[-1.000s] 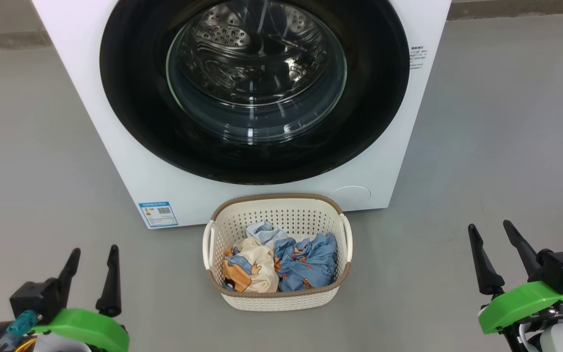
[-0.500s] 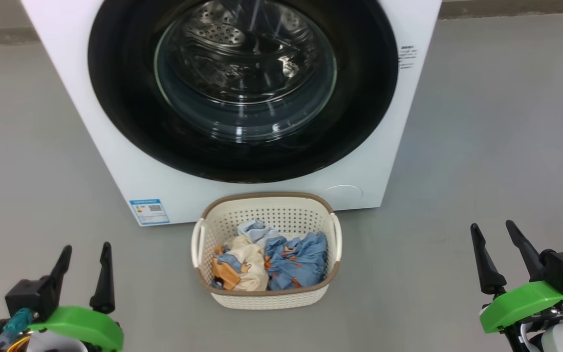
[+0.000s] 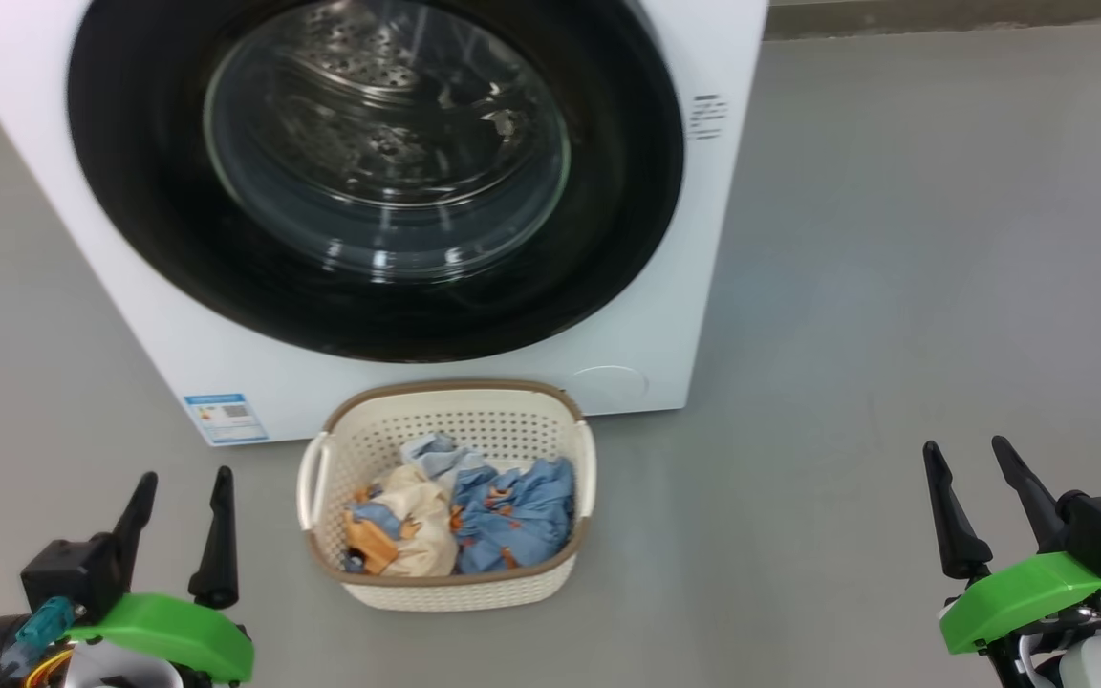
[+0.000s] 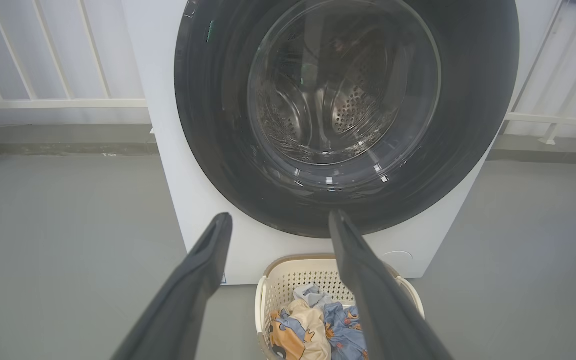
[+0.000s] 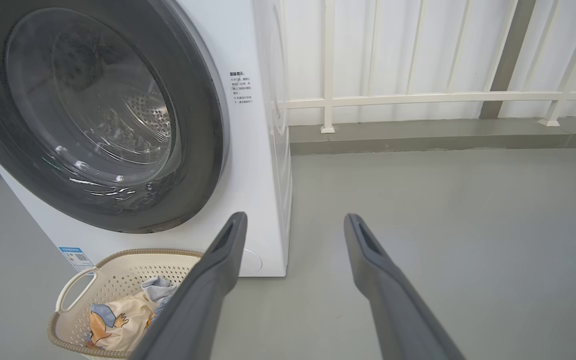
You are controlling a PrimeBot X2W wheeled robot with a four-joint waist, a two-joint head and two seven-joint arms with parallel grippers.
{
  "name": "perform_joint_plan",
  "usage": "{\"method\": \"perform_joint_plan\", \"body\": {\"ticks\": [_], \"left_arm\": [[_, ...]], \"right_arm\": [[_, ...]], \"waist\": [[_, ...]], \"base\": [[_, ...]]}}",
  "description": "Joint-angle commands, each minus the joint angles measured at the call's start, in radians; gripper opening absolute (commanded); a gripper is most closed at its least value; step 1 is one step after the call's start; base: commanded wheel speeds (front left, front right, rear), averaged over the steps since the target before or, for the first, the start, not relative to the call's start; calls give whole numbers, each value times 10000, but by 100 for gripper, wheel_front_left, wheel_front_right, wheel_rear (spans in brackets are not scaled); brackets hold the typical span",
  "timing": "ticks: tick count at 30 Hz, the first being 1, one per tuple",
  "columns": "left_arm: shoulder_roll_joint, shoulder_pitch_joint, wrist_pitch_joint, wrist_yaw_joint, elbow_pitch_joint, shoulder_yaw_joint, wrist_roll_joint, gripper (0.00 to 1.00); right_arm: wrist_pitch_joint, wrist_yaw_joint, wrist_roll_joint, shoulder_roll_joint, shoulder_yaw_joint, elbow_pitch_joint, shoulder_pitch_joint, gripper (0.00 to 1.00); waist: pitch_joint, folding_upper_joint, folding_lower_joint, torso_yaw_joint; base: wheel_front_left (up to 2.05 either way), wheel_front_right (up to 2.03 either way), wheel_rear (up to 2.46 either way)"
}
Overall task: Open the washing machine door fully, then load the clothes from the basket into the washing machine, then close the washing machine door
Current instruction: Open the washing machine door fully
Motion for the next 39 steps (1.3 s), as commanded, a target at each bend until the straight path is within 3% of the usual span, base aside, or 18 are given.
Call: {"method": "perform_joint_plan", "body": {"ticks": [1, 14, 39], "left_arm": [[214, -465, -136, -14, -194, 275, -179, 100], [178, -405, -136, -14, -735, 356, -57, 100], [434, -218, -136, -15, -892, -129, -238, 100]], "right_arm": [[-120, 100, -61, -125, 180, -170, -293, 100], [-120, 100, 55, -93, 123, -328, -362, 100], [-120, 100, 158, -44, 178, -358, -286, 100]], "waist": [[1, 0, 0, -6], [220, 0, 0, 25], [60, 0, 0, 82]], "base": [[152, 90, -242], [82, 66, -148], [2, 2, -3]]}}
